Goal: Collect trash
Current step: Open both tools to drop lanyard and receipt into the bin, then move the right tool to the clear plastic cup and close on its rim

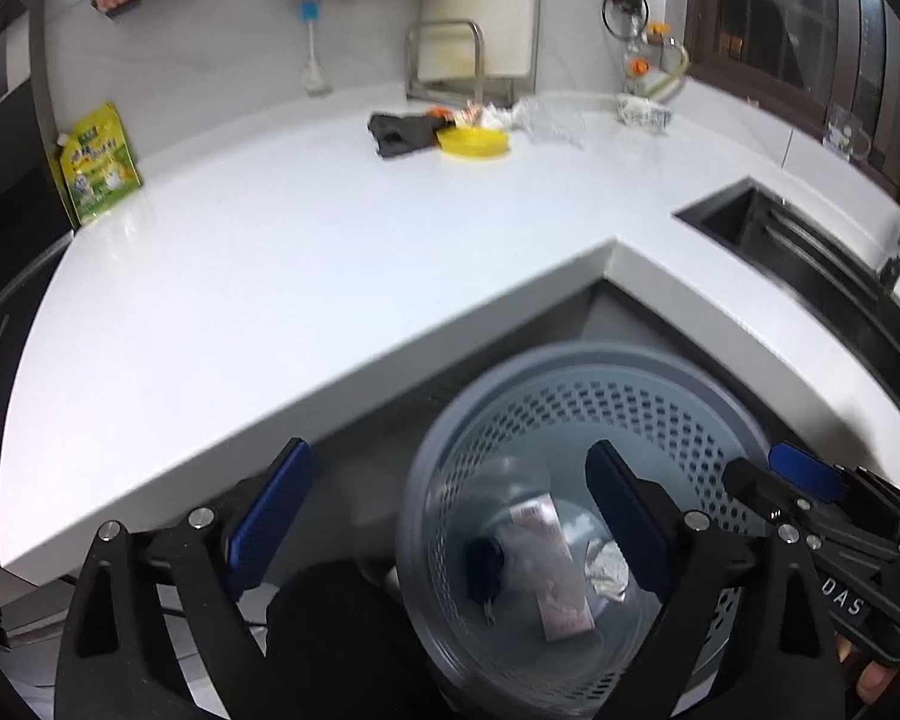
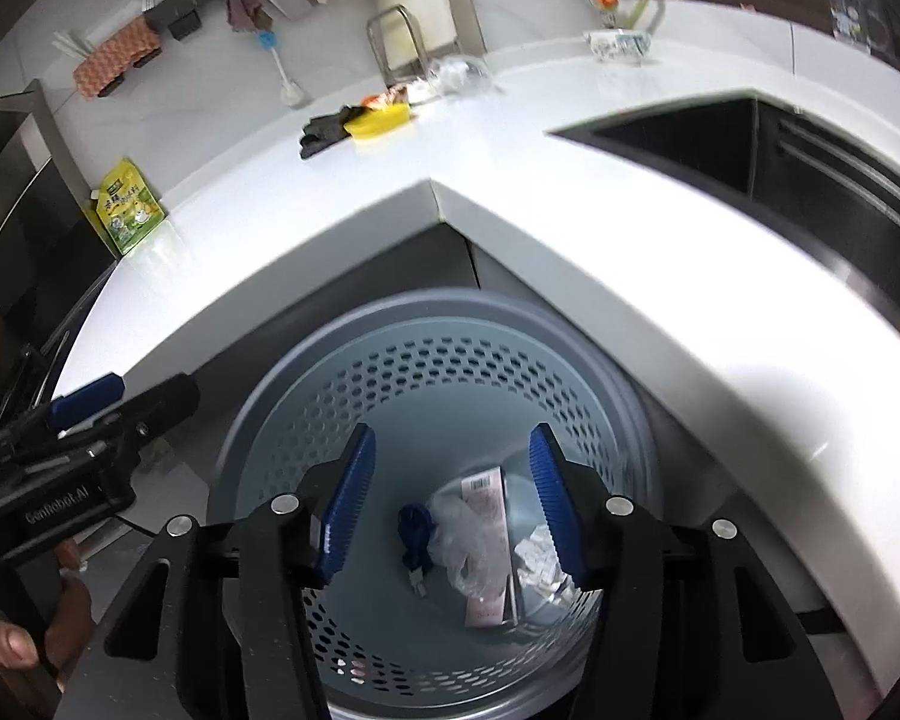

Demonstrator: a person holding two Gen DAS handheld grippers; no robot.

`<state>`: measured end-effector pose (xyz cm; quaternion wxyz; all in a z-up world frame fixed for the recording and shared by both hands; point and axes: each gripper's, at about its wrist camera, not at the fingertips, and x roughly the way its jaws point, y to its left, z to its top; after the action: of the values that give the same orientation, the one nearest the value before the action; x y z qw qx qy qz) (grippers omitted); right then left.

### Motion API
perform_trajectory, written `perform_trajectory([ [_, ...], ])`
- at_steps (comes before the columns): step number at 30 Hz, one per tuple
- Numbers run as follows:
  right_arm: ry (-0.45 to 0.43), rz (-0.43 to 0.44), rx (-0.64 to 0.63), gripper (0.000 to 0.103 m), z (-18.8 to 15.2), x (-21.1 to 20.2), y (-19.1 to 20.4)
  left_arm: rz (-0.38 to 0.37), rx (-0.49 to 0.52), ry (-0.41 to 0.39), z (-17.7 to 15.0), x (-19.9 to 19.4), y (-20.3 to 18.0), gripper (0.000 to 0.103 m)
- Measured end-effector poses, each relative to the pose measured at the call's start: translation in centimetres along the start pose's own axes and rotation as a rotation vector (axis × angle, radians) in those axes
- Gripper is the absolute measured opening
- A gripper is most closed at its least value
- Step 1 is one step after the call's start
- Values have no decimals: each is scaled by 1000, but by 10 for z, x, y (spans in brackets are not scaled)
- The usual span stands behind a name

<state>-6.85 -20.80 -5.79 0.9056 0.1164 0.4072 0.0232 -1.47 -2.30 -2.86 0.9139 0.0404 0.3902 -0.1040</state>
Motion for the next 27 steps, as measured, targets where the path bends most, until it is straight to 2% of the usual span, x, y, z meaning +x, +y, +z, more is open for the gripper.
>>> perform_trajectory([
  [5, -40, 20, -18, 62, 11, -8, 3, 12, 9, -56, 13, -11, 1, 96],
  [15, -139, 63, -44, 70, 57, -16, 0, 21, 24, -176, 57, -20, 4, 97],
  [20, -181, 50, -81, 73, 95, -12, -4, 52, 55, -211, 88, -12, 6, 97],
  [27, -220, 41, -146, 73, 161, 10, -13, 38, -37, -233, 141, 21, 19, 97],
])
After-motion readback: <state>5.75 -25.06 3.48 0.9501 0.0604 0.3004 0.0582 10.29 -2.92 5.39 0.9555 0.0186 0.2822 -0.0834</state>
